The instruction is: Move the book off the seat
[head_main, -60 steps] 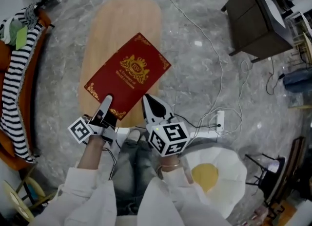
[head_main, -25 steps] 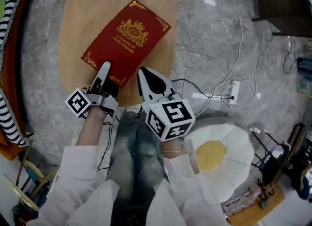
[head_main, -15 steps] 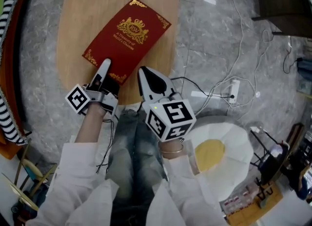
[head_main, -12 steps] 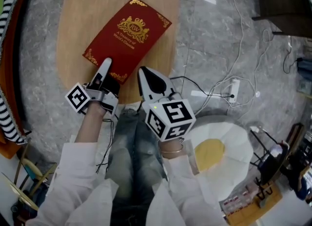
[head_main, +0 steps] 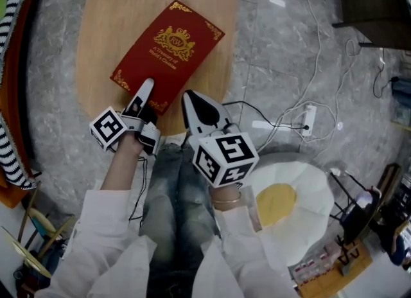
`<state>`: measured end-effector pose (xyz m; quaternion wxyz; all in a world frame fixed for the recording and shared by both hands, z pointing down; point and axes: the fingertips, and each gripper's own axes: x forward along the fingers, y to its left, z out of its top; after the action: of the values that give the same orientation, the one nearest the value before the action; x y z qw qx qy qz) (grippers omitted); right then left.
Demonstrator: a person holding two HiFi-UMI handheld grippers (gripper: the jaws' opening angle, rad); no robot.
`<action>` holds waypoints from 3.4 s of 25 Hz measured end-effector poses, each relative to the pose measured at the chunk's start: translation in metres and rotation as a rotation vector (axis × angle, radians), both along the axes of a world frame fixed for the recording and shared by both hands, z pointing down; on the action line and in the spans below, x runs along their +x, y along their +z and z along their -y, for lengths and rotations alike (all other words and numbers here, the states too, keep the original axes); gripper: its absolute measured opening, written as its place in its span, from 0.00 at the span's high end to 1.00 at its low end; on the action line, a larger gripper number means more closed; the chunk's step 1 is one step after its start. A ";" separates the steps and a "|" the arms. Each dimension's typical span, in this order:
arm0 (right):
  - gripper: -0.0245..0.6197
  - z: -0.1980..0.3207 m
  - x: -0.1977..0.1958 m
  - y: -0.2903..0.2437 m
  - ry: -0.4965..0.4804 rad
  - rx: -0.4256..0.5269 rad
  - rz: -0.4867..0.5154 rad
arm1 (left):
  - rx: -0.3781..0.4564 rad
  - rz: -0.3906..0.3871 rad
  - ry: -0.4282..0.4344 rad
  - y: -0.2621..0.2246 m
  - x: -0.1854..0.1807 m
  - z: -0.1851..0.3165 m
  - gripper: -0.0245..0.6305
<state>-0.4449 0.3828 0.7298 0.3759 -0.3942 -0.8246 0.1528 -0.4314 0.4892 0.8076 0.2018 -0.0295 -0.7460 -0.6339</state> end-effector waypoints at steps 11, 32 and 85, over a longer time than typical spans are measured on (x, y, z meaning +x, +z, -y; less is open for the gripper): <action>0.94 0.008 -0.001 -0.006 0.009 -0.002 -0.011 | -0.119 -0.170 0.053 0.014 0.003 0.008 0.34; 0.94 0.002 0.000 -0.057 -0.014 -0.017 0.025 | -0.128 -0.240 0.122 -0.022 0.026 0.009 0.18; 0.95 0.062 0.054 -0.479 -0.075 -0.094 0.613 | -0.928 0.566 0.545 -0.557 0.046 0.141 0.95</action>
<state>-0.3911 0.3205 0.2512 0.0963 -0.4689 -0.8765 0.0506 -0.3849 0.3477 0.2502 0.1169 0.2475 -0.9498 -0.1514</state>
